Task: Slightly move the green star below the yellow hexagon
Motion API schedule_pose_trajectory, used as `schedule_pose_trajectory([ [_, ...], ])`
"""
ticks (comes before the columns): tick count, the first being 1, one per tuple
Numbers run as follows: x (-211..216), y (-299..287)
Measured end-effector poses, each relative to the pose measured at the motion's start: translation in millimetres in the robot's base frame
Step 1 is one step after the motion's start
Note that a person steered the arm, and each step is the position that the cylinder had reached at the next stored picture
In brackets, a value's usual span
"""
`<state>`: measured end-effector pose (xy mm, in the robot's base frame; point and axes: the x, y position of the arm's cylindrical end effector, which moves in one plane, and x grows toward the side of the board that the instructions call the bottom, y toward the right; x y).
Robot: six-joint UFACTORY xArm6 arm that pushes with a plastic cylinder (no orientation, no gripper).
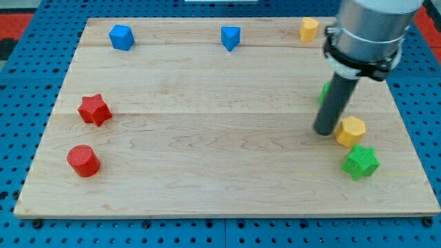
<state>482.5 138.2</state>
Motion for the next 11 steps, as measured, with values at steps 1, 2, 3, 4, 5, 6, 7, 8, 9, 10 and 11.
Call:
schedule_pose_trajectory([
  [1,25.6,-28.0],
  [2,85.1,-26.2],
  [3,136.3,-9.7],
  [4,135.1,47.3],
  [5,120.6,186.0],
  [6,73.1,188.1],
  [7,10.4,145.4],
  [8,8.5,145.2],
  [9,50.6,142.2],
  [10,56.6,96.4],
  [11,43.1,87.7],
])
